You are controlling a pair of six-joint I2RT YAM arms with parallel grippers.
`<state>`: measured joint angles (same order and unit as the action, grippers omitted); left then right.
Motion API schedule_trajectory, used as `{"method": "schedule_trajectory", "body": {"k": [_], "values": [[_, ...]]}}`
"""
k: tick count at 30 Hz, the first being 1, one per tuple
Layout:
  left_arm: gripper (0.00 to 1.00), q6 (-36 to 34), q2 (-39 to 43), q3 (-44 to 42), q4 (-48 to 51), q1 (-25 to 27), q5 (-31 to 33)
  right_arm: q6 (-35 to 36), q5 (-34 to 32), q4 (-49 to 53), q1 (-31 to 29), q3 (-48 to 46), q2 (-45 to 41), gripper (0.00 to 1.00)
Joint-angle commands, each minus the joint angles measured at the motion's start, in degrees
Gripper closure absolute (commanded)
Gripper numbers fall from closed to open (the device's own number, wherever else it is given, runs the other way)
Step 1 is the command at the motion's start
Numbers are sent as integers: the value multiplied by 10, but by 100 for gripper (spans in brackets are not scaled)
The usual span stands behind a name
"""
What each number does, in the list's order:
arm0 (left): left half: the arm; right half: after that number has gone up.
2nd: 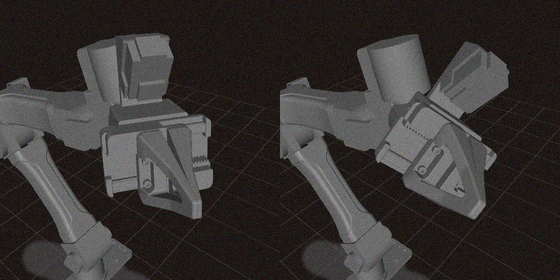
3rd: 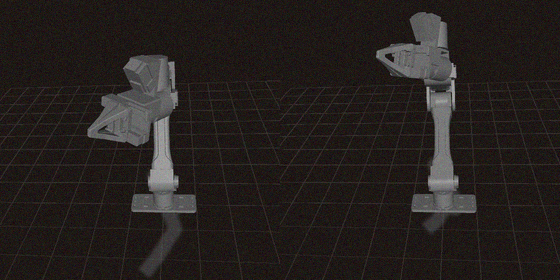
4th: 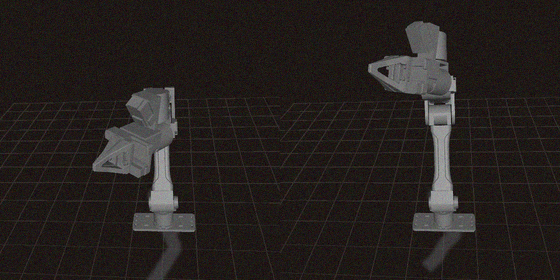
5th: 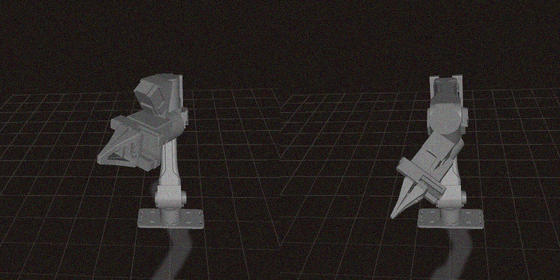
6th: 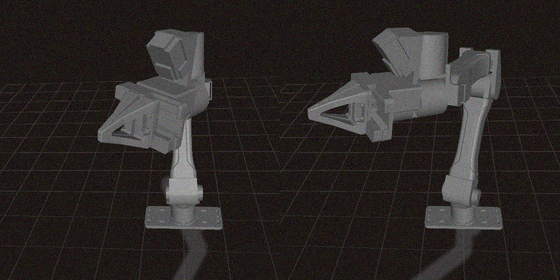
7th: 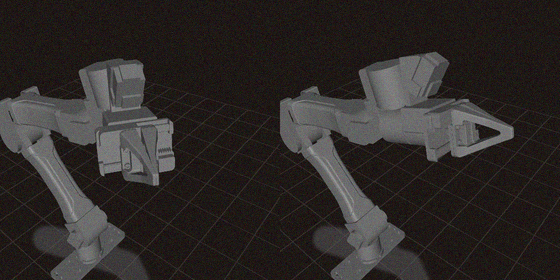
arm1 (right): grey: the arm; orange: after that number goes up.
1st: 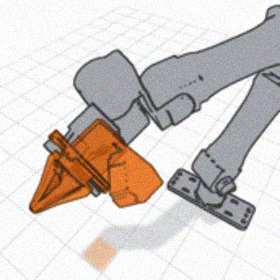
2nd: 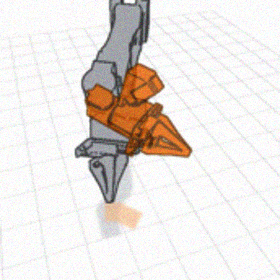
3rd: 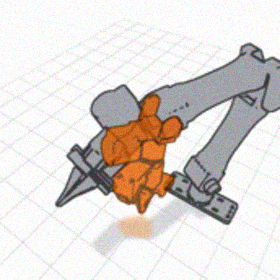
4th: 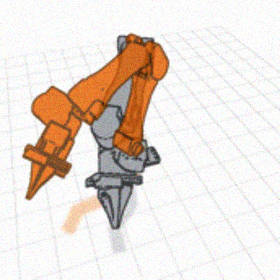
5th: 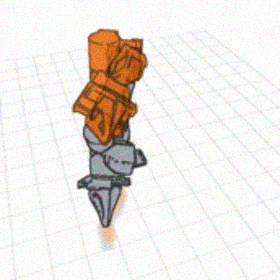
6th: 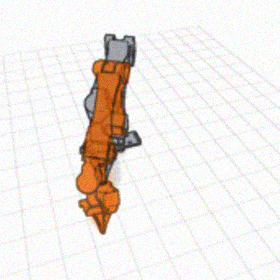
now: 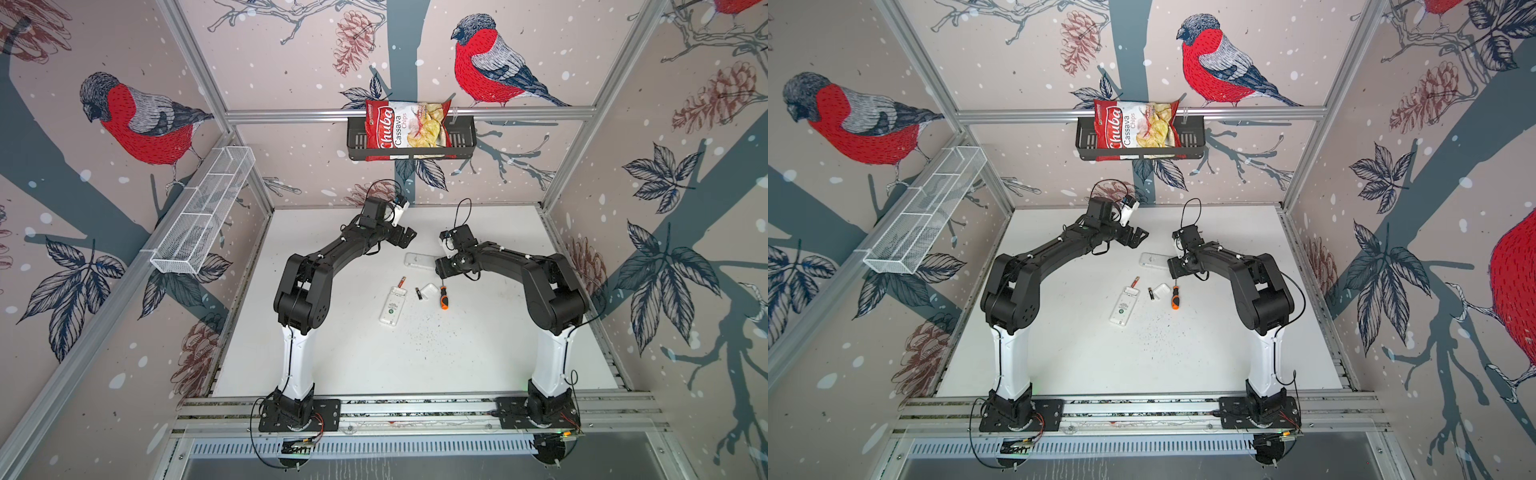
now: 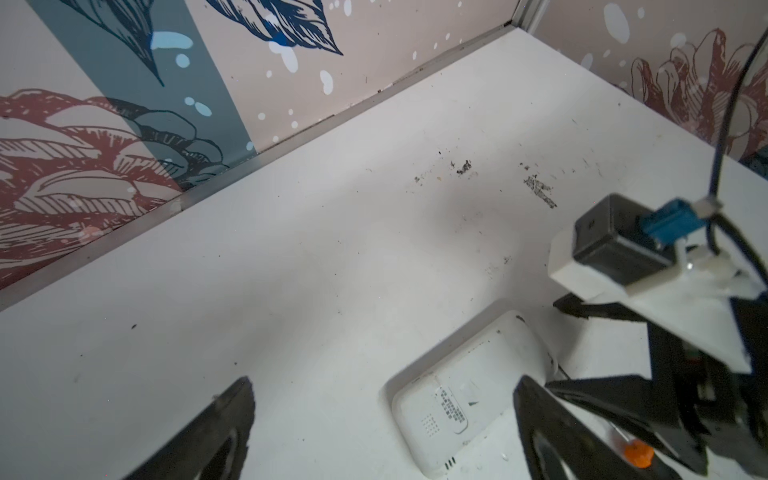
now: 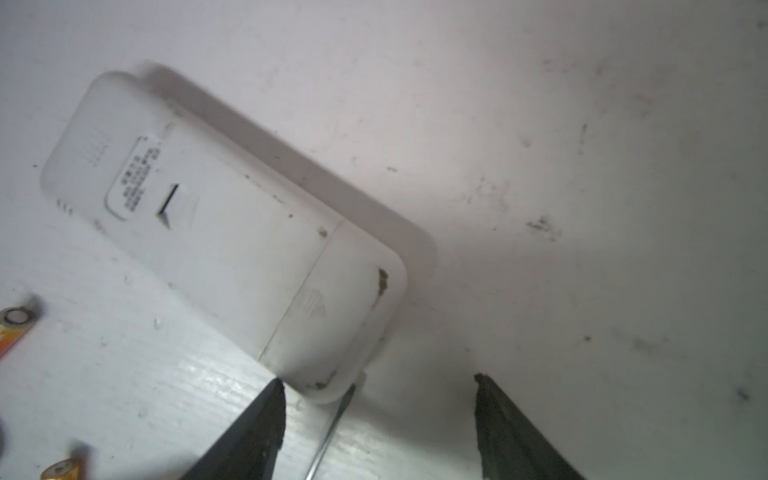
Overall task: Unload the batteries from the remote control
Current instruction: 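Raise the right gripper while the left gripper reaches toward the white remote, then lower the left gripper over the white remote and close on its body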
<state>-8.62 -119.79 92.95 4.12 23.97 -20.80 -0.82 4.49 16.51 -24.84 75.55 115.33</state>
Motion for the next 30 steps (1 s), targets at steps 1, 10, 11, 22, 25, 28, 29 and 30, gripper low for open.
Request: {"method": "schedule_trajectory", "body": {"k": [1,10,11,22,25,28,29,30], "values": [[4,-64,-12,7,23,8,-23,-13,-5,-10,10,7,2,29],[6,-145,-60,25,86,38,-12,-15,16,-17,28,18,10,29],[7,-149,-60,21,88,38,-16,-15,20,-20,30,16,7,29],[13,-175,-72,2,143,70,12,-57,47,-79,53,-24,-45,27],[13,-173,-72,-7,141,76,17,-66,46,-98,54,-40,-60,25],[14,-174,-80,-4,148,77,33,-69,48,-106,55,-51,-70,24],[15,-175,-83,-1,152,78,39,-69,49,-109,55,-54,-71,24],[15,-175,-87,5,158,77,45,-70,51,-112,55,-57,-74,24]]}}
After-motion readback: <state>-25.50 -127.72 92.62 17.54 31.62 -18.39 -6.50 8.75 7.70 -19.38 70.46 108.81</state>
